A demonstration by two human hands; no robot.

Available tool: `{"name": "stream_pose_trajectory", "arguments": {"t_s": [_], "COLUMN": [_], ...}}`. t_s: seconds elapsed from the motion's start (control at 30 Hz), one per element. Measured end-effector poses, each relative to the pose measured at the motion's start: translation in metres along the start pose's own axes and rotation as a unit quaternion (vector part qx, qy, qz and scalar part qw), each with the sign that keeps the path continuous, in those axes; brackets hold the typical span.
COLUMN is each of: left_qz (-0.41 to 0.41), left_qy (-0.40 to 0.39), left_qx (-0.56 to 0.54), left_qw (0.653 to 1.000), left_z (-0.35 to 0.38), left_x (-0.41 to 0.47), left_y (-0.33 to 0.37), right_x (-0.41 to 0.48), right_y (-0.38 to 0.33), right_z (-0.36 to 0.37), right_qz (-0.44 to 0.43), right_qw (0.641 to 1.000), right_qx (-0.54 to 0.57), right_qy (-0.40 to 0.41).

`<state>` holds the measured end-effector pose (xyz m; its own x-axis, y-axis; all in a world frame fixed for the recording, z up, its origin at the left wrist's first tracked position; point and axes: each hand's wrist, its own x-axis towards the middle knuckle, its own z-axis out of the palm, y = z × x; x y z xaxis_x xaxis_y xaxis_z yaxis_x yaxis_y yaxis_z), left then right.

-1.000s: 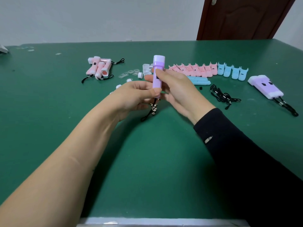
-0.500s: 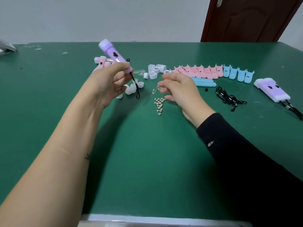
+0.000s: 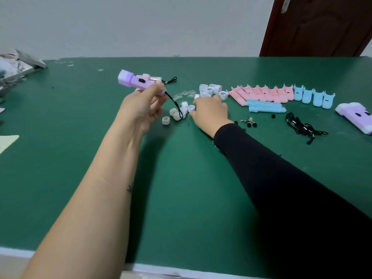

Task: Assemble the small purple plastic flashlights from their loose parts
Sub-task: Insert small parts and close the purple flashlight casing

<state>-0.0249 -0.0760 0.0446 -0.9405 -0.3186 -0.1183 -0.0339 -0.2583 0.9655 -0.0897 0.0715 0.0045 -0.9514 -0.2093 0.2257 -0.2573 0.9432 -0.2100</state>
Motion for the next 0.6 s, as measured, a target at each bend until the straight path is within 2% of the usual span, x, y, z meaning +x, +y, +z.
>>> {"name": "stream_pose_trajectory", "arguments": {"t_s": [0.13, 0.23, 0.4, 0.6], "left_qz": [0.009, 0.018, 0.012, 0.029], "left_qy": [-0.018, -0.022, -0.023, -0.060], "left_qx": [0.003, -0.010, -0.116, -0.098], "left_qw": [1.000, 1.000, 0.993, 0.993], "left_z": [0.008, 0.013, 0.025, 0.048], "left_x": [-0.002, -0.004, -0.010, -0.025], "left_y": [-0.001, -0.001, 0.000, -0.006], "right_x": [0.007, -0.001, -0.042, -0.075], "right_y": [0.002, 0.008, 0.031, 0.043], "right_z": [0.001, -0.009, -0.031, -0.040], "right_qz": [0.016, 0.018, 0.015, 0.031], "right_qw": [0.999, 0.995, 0.958, 0.928], "right_qx": [0.021, 0.087, 0.278, 0.364], "right_qy": [0.021, 0.042, 0.064, 0.079]}}
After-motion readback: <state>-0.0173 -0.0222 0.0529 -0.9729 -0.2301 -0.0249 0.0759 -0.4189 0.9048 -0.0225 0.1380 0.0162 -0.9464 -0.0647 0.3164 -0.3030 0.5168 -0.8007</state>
